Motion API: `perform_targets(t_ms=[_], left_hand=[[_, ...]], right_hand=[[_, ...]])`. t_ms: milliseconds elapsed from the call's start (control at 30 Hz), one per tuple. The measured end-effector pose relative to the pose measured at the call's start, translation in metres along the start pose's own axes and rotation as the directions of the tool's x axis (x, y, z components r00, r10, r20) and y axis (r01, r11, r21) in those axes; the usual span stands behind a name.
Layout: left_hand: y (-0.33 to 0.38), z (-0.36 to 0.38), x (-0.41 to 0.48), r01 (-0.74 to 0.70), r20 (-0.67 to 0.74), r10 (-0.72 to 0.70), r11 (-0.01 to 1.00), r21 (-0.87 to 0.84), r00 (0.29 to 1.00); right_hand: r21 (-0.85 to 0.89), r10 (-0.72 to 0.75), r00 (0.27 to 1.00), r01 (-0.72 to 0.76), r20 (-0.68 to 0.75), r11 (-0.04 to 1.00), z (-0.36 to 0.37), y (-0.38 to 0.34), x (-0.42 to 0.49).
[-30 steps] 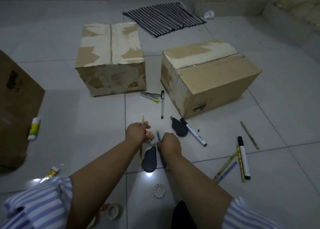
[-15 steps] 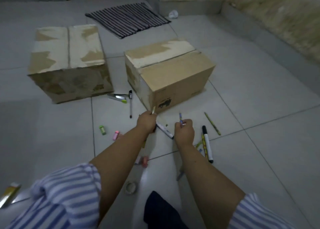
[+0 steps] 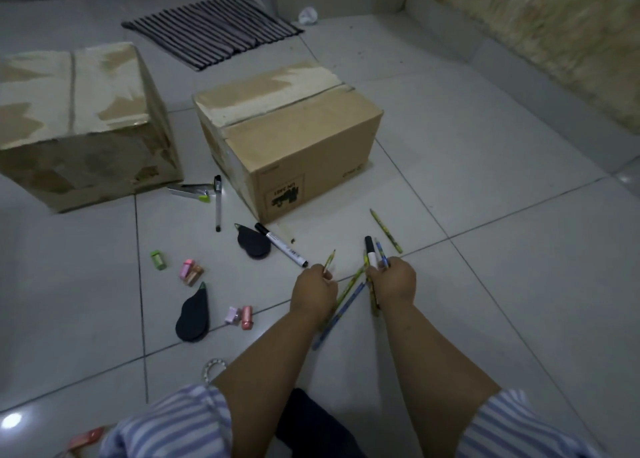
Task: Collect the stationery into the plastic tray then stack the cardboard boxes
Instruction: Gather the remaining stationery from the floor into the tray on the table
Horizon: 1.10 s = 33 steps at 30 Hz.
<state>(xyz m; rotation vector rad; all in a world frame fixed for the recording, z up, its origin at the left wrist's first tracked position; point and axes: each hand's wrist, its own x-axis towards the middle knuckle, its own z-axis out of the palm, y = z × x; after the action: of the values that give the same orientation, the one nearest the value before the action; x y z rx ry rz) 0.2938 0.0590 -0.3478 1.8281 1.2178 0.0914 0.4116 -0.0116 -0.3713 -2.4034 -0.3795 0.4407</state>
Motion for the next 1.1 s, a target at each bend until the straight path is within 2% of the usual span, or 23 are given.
perform_targets(t_ms=[133, 200, 267, 333, 367, 400, 500, 600, 667, 700, 933, 1100], left_hand=[[0.0, -0.001, 0.007, -0.001, 0.003, 0.001, 0.998, -0.069, 1.0], [0.001, -0.001, 0.01, 0.055, 0.019, -0.052, 0.971, -0.234, 0.998], [0.007, -0.004, 0.012, 0.184, 0.098, -0.155, 0.84, -0.511, 0.983], [0.01, -0.009, 0.017, 0.298, 0.215, -0.206, 0.637, -0.711, 0.955], [0.011, -0.013, 0.02, 0.336, 0.267, -0.204, 0.562, -0.756, 0.942], [0.01, -0.016, 0.022, 0.364, 0.297, -0.21, 0.516, -0.776, 0.931], [0.004, -0.024, 0.026, 0.399, 0.313, -0.251, 0.486, -0.777, 0.916], [-0.004, -0.023, 0.027, 0.443, 0.353, -0.271, 0.479, -0.757, 0.896], [-0.009, -0.021, 0.025, 0.473, 0.386, -0.276, 0.45, -0.758, 0.88], [-0.01, -0.021, 0.025, 0.481, 0.395, -0.278, 0.433, -0.762, 0.876], [-0.005, -0.02, 0.025, 0.474, 0.398, -0.268, 0.344, -0.811, 0.877], [-0.005, -0.017, 0.022, 0.478, 0.398, -0.284, 0.325, -0.816, 0.872]], right_hand=[[-0.026, 0.057, 0.998, -0.056, 0.02, 0.998, 0.002, 0.003, 0.003], [0.081, 0.064, 0.997, -0.06, -0.044, 0.995, 0.001, 0.002, 0.003], [0.272, 0.075, 0.994, -0.052, -0.075, 0.961, 0.0, -0.009, 0.0], [0.417, 0.065, 0.996, -0.081, 0.053, 0.906, 0.001, -0.026, -0.003], [0.447, 0.044, 0.99, -0.1, 0.134, 0.889, 0.002, -0.033, -0.005], [0.452, 0.019, 0.979, -0.11, 0.201, 0.885, 0.004, -0.04, -0.008], [0.423, -0.047, 0.947, -0.097, 0.318, 0.901, 0.011, -0.046, -0.019], [0.424, 0.033, 0.937, -0.188, 0.347, 0.886, 0.017, -0.047, -0.022], [0.457, 0.11, 0.935, -0.265, 0.337, 0.849, 0.019, -0.047, -0.02], [0.455, 0.116, 0.943, -0.256, 0.312, 0.853, 0.02, -0.045, -0.02], [0.556, 0.008, 0.97, -0.147, 0.244, 0.818, 0.019, -0.034, -0.024], [0.533, -0.055, 0.955, -0.115, 0.293, 0.838, 0.022, -0.031, -0.037]])
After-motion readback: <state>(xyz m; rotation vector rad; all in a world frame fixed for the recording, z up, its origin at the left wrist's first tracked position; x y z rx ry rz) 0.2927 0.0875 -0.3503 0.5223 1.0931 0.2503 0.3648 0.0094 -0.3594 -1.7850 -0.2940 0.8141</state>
